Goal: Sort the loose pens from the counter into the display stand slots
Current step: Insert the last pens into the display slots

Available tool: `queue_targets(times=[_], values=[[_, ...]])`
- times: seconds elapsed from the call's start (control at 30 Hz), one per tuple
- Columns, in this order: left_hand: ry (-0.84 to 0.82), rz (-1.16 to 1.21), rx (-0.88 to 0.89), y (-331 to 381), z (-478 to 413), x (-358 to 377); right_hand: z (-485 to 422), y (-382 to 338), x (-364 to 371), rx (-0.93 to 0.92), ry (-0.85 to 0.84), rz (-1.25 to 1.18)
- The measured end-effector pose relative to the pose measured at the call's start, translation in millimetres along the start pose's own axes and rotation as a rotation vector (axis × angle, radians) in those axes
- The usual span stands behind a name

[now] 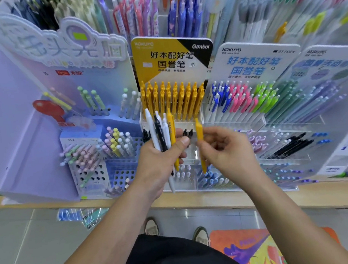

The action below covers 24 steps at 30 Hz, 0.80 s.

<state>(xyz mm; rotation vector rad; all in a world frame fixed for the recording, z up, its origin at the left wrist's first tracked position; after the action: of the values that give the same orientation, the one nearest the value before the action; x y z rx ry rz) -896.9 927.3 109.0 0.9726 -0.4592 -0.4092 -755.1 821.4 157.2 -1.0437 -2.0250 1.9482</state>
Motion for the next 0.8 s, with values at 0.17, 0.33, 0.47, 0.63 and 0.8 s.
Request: queue_targets(times=[0.17,0.33,0.47,0.63,0.8], values=[[0.032,0.003,0.049,16.4,-8.4,1.7,-34.7,-15.7,-37.3,-0.044,0.298,-0.042],[0.041,0.030,0.064,24.6,-16.3,4.4,-53.0,-11.6,-37.1,-0.065,0.421,-0.013],[0.030,0.053,0.048,24.8,-24.2,5.3,-55.7,2.8,-23.0,-0.064,0.390,0.044],[0.027,0.061,0.032,23.2,-28.8,3.6,-58.3,3.1,-17.4,-0.111,0.364,0.247],[0.011,0.050,0.010,21.2,-31.8,3.4,-68.0,1.5,1.4,-0.147,0.225,0.628]])
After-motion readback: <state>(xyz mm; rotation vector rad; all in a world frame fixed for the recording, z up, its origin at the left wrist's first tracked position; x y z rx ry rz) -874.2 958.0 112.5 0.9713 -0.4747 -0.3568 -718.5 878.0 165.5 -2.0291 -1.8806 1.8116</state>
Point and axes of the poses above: each hand's wrist, its own z-axis away from the middle knuckle, its own x-axis out of the palm, y = z × x, the point moved 8 cm from there along -z, towards the middle knuckle, and after that the axes turned 11 degrees about -x, right-handed, at the moved point
